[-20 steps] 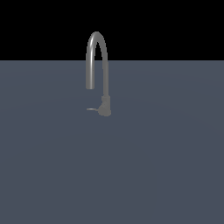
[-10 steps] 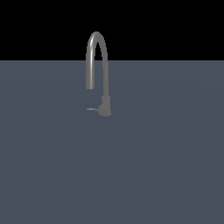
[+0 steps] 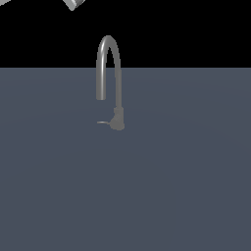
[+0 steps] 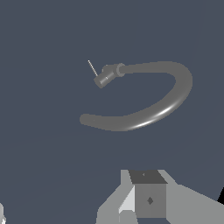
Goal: Turn on the faucet by rotating a designated handle.
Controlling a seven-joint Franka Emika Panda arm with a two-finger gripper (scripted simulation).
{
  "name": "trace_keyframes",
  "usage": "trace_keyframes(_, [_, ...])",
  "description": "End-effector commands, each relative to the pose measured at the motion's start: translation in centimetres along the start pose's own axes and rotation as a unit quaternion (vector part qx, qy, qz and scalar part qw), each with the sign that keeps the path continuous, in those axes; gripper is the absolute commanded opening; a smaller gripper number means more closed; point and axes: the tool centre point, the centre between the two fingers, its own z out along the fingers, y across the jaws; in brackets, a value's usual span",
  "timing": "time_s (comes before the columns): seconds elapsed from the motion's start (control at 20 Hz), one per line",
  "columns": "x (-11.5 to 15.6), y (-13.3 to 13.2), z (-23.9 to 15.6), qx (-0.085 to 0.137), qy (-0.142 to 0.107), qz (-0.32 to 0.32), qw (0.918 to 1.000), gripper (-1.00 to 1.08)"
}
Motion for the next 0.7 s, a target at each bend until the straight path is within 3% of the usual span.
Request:
trace_keyframes(0.0, [1.2,-0.5,0.7,-0.028,-0.002,-0.03,0.9992,-1.0])
trace_keyframes(0.3, [3.6,-1.8,2.3,-0.087,-0.006,-0.094,0.9918,-1.0])
trace_keyframes(0.65, [5.9,-3.2,4.1,-0.148,-0.01,-0.16,0.9759,-1.0])
